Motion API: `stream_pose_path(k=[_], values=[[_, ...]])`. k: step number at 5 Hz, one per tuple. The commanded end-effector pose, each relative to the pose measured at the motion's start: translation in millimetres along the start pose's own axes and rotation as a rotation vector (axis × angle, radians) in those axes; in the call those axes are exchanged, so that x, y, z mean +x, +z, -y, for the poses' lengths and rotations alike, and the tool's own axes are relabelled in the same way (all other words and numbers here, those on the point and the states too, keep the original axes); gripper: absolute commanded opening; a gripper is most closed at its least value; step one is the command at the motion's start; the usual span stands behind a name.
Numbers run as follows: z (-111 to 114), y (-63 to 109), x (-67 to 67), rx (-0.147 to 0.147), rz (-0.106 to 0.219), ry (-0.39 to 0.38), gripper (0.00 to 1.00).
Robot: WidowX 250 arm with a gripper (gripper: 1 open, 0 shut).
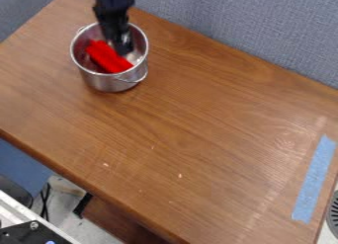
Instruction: Put the red object in the metal pot
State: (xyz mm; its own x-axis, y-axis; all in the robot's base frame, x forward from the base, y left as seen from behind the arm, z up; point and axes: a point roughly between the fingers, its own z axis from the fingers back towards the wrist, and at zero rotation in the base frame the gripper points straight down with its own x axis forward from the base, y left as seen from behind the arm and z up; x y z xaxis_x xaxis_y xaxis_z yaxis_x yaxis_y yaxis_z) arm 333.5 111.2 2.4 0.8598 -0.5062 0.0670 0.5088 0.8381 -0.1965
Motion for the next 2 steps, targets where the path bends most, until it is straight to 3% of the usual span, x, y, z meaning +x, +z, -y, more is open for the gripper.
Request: stream_pose_path(k=[1,2], values=[[-11,-4.6,3.6,0.017,-0.012,-0.249,0.0],[-18,-23.0,3.0,0.009,-0.059,-0.495,0.0]])
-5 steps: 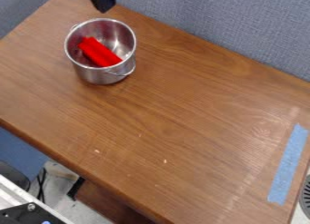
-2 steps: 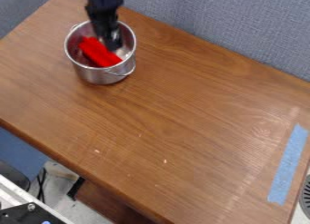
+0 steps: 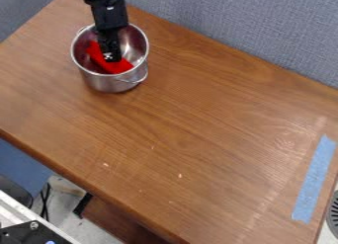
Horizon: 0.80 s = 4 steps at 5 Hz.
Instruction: Put the red object in the metal pot
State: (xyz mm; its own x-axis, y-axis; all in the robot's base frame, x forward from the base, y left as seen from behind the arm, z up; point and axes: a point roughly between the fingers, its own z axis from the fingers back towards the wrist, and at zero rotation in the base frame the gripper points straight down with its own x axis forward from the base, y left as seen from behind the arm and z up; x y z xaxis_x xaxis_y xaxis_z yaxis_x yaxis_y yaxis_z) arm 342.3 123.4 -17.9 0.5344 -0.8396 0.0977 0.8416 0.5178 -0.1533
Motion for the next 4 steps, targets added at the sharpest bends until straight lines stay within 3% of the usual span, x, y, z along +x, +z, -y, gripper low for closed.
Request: stream_pose_path(k=[1,2,3,4], values=[[-6,-23.9,-1.4,-0.017,-0.044,-0.273,0.0],[-21,-31.6,-15.0,-0.012,-0.047,-0.271,0.0],[13,-50.4,-9.0,-0.007,-0.044,-0.265,0.0],[4,-55.2,-11.5,0.003,-0.047,-0.234,0.0]])
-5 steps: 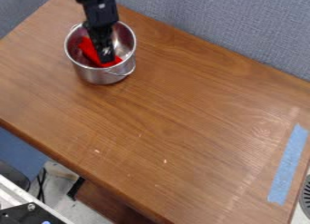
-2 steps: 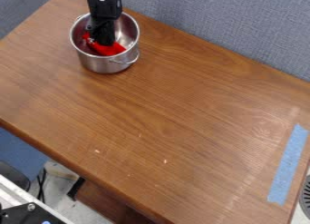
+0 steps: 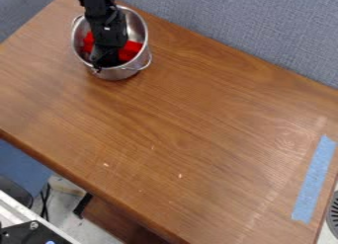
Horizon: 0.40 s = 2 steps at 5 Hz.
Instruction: Put the red object in the metal pot
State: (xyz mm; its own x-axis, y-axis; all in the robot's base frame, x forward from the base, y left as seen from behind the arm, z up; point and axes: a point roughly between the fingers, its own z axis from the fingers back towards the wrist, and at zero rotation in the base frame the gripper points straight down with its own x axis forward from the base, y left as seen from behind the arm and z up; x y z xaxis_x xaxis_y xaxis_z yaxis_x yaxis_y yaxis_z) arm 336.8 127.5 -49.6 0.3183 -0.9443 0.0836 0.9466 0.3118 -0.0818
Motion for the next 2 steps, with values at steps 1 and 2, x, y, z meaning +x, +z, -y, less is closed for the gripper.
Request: stream_pose_path(k=[1,2], values=[[0,-29.6,-3.4,-0.051,0.006,0.031,0.0],[20,-25.4,24.8,-0.058,0.0,0.0,0.0]])
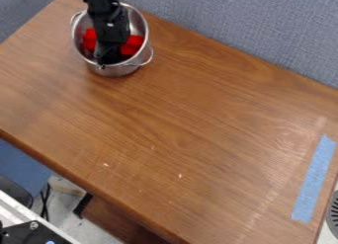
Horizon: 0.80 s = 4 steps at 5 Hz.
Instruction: Put the red object in the metal pot
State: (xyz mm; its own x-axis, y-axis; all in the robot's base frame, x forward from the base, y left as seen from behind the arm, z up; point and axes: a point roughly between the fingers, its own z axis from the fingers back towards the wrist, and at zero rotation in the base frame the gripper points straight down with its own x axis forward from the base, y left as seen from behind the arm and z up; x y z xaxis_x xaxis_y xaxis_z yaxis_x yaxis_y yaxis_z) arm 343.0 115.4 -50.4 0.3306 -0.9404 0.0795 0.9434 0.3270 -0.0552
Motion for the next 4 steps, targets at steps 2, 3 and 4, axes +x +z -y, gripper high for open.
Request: stream_pose_path(k=[2,3,4], values=[[56,-24.1,16.9,-0.098,-0.03,-0.124,1.0],[68,-28.3,-5.3,-0.09,-0.062,-0.218,0.0],[82,-31.1,-25.2,-0.092,-0.077,-0.317,0.0]])
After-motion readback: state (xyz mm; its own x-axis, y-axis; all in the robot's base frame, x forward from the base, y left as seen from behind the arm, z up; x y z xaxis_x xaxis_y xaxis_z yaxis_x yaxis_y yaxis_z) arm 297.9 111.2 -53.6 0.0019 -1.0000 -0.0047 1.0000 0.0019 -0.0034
